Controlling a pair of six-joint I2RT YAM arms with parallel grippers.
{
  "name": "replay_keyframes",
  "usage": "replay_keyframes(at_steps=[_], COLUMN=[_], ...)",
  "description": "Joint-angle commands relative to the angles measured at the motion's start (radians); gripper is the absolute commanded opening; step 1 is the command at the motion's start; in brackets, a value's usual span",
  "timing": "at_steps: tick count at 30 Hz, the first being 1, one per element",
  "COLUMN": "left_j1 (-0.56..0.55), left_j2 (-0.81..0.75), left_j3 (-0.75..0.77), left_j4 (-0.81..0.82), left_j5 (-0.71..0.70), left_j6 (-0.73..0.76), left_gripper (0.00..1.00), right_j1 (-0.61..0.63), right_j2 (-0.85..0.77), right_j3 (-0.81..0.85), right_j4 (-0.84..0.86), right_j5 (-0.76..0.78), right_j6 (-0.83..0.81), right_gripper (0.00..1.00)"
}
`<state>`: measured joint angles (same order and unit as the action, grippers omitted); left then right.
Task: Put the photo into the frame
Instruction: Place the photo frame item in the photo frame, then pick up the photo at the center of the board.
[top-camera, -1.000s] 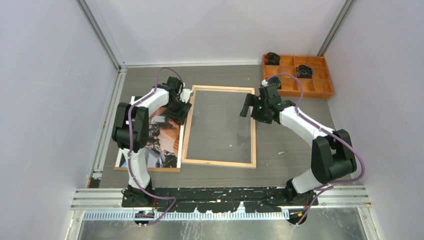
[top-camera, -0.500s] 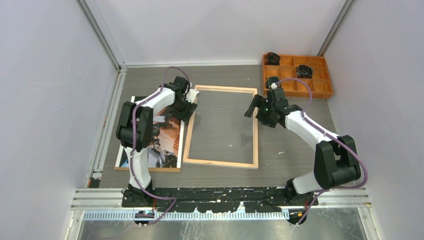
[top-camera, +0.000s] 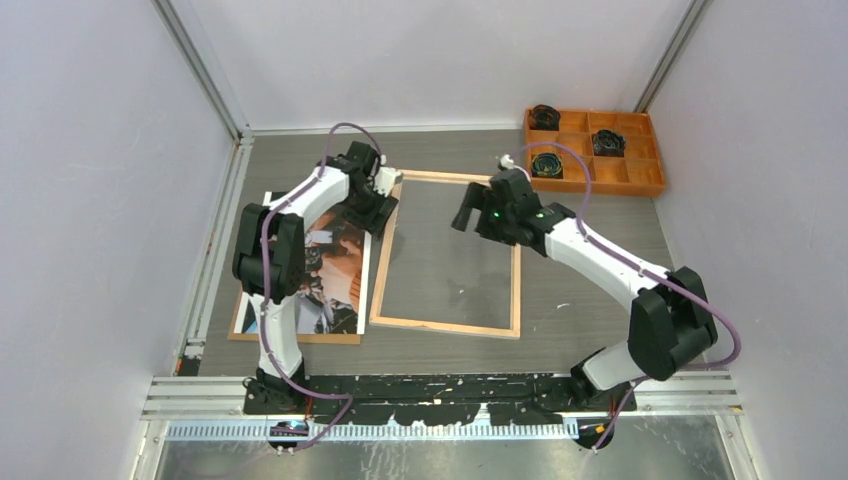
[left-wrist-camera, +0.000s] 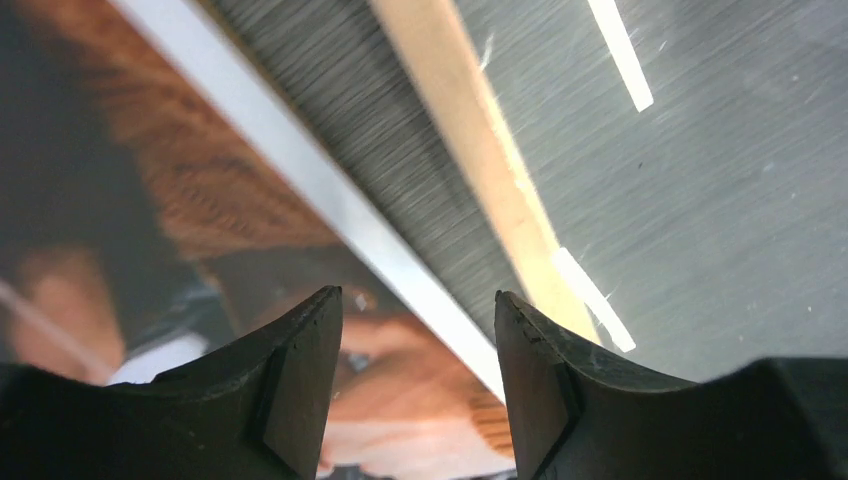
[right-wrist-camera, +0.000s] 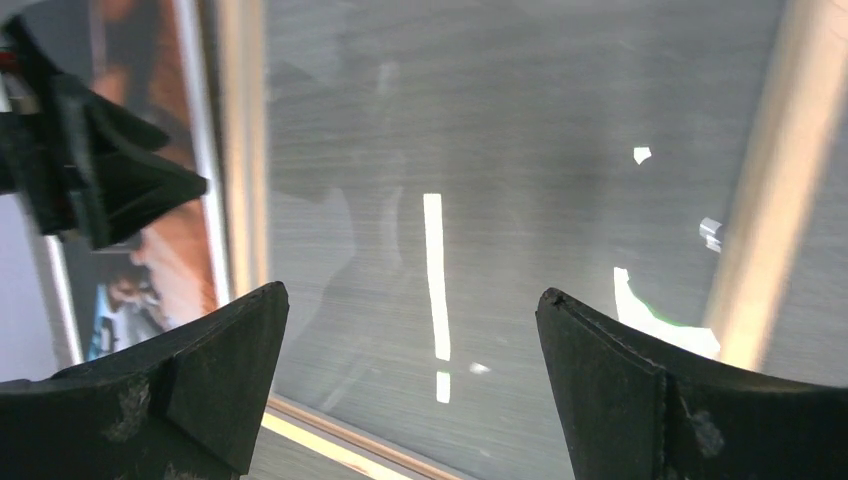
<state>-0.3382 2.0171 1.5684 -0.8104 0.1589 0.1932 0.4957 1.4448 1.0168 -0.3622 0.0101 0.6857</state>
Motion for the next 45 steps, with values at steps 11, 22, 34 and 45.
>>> replay_keyframes(at_steps=[11, 22, 34, 45], left_j1=[0.432, 0.575, 0.602, 0.546], left_j2=[-0.294, -0.332, -0.228, -0.122], left_j3=[-0.060, -0.237, -0.323, -0.320], left_j4=[-0.021, 0.121, 0.242, 0.213], left_j5=[-0.236, -0.333, -0.372, -0.326], left_j6=[0.035, 0.096, 0.131, 0.114], left_gripper=[0.60, 0.59, 0.59, 0.58], right_j1=[0.320, 0.397, 0.401, 0.400], right_j2=[0.560, 0.897, 0.944, 0.995], right_j3=[0.673, 1.014, 0.993, 1.053], right_j4=[0.068, -0.015, -0.067, -0.102], right_j5=[0.107, 0.127, 0.265, 0.254], right_j6=[0.072, 0.119, 0.152, 0.205], right_gripper=[0.95, 0.93, 0.92, 0.88])
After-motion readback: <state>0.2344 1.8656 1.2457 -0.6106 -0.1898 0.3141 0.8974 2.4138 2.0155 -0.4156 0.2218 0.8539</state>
